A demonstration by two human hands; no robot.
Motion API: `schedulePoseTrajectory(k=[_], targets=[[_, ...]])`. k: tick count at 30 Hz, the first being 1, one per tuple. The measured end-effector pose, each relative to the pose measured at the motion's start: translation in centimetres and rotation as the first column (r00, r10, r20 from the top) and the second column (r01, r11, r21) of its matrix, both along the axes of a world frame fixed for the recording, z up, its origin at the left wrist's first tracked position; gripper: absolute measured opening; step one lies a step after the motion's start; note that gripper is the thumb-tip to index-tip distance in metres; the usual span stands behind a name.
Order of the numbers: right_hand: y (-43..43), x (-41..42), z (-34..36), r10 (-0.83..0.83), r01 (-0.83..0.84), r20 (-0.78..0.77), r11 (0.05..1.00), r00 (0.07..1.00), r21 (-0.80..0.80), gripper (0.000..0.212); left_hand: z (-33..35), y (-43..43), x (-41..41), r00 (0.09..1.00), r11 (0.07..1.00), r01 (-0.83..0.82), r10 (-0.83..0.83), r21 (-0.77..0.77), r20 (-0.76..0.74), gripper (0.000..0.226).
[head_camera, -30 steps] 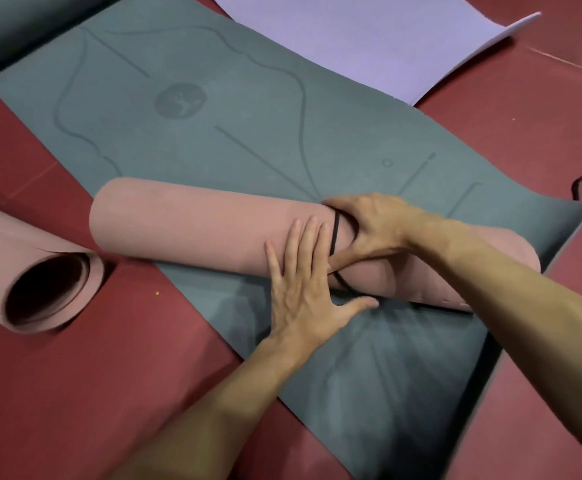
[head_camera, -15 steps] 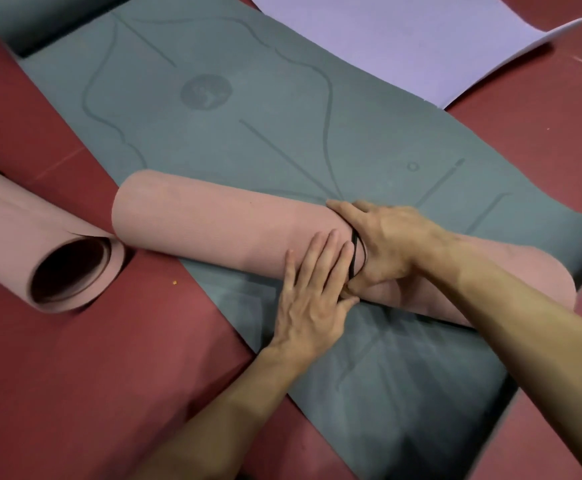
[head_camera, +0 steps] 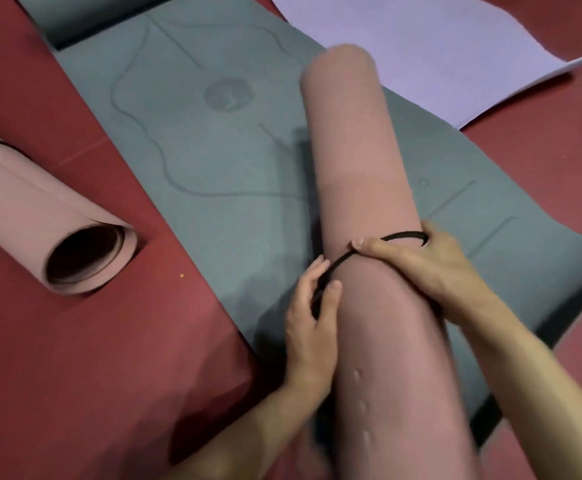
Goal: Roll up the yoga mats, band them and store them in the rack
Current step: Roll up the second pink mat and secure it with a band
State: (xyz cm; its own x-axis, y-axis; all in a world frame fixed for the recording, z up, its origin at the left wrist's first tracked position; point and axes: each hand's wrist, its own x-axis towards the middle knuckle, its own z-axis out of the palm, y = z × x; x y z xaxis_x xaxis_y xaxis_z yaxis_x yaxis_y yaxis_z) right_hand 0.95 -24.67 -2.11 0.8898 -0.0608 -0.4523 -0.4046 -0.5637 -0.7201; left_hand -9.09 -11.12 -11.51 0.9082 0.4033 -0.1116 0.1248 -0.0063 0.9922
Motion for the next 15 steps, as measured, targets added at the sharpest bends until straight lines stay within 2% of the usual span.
schedulePoseTrajectory(k=[2,4,6,8,10,11,15], targets=[[0.2,-1.8,-2.4,-0.075,0.076,0.008,0.996,0.997,-0.038,0.116,-0.6,1.3,1.1,0.999,1.0,0.019,-0.019,-0.012,-0.03,0.019],[0.6,-4.2,-4.5,-0.028,0.036,0.041,0.974,0.999,-0.225,0.116,-1.5,2.3,1.6,0.994,0.996,0.084,-0.086,-0.034,-0.06,0.024],[1.0,-5.6,-5.7,0.164,-0.019,0.254,0.872,0.953,-0.49,0.095,-2.0,2.6,2.0,0.99,0.992,0.118,-0.12,-0.034,-0.078,0.025],[1.2,-5.3,-5.7,0.45,-0.097,0.423,0.766,0.787,-0.636,0.073,-2.4,2.6,2.6,0.993,0.994,0.105,-0.105,-0.002,-0.062,0.023],[1.1,-5.0,-6.0,0.651,-0.242,0.417,0.679,0.634,-0.693,0.06,-2.7,2.4,3.2,0.994,0.99,0.104,-0.103,0.092,-0.023,0.027],[1.1,-5.0,-6.2,0.693,-0.305,0.389,0.655,0.607,-0.692,0.056,-2.8,2.4,3.4,0.994,0.983,0.113,-0.113,0.142,-0.009,0.028],[0.4,-5.1,-6.6,0.7,-0.352,0.331,0.641,0.633,-0.682,0.057,-2.8,2.5,4.7,0.985,0.932,0.166,-0.174,0.321,-0.003,0.012]])
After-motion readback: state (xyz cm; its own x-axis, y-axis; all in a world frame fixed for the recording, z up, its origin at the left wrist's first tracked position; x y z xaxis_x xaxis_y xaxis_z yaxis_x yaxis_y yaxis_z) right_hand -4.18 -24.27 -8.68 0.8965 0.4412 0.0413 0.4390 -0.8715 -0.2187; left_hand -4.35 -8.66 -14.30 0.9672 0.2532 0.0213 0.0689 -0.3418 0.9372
